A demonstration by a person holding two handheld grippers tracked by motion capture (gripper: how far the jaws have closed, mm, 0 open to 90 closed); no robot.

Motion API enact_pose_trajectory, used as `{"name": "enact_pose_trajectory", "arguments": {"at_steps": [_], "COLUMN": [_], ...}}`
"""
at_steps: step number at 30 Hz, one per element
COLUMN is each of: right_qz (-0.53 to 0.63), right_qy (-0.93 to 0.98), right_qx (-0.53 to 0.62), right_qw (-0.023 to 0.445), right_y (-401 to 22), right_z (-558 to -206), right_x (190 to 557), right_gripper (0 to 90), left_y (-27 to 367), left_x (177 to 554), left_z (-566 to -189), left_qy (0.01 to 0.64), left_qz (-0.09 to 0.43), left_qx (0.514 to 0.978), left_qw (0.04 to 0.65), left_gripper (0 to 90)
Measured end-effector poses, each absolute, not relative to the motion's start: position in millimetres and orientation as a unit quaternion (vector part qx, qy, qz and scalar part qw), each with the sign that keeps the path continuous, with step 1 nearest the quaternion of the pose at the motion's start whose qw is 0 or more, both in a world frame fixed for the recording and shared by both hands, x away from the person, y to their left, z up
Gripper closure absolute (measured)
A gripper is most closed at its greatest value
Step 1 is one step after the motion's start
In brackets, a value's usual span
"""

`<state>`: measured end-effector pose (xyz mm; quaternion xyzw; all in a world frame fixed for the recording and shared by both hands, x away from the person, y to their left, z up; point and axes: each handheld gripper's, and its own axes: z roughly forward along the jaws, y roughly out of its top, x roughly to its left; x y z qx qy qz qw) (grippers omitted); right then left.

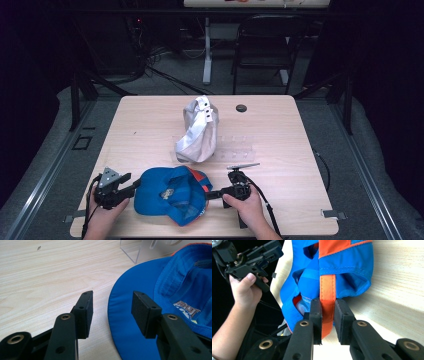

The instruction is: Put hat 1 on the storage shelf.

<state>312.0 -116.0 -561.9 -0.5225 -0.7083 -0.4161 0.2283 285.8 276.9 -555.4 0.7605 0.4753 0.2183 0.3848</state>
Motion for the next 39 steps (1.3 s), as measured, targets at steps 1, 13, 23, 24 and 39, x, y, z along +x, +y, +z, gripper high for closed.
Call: {"name": "enact_pose_trajectory", "arguments": {"at_steps": [1,13,23,24,39], "right_qz": [-0.42,-0.439,-0.468,-0.472,-0.484], "right_qy": [-0.707,-0.693,-0.679,-0.674,-0.664], "right_qx": [-0.519,-0.52,-0.511,-0.515,-0.489], "right_qw": [0.234,0.239,0.242,0.243,0.292], "right_y": [-118.2,-134.8,-146.3,-146.8,-146.6], "right_z": [-560.4,-536.0,-504.0,-499.5,-449.7], "right_x": [312.4,314.3,318.1,317.9,327.1], "right_gripper": [78.1,78.2,78.3,78.3,78.4], "left_y": [276.6,276.6,275.9,276.4,277.2], "left_x": [285.9,285.5,285.2,285.2,285.7], "left_z": [-555.6,-554.4,-554.4,-554.3,-554.7], "left_qy": [0.476,0.477,0.476,0.478,0.478], "left_qz": [0.218,0.219,0.225,0.225,0.228], "left_qx": [0.76,0.762,0.76,0.759,0.757], "left_qw": [0.386,0.379,0.38,0.381,0.383], "left_gripper": [52.5,52.5,52.3,52.2,52.2]}}
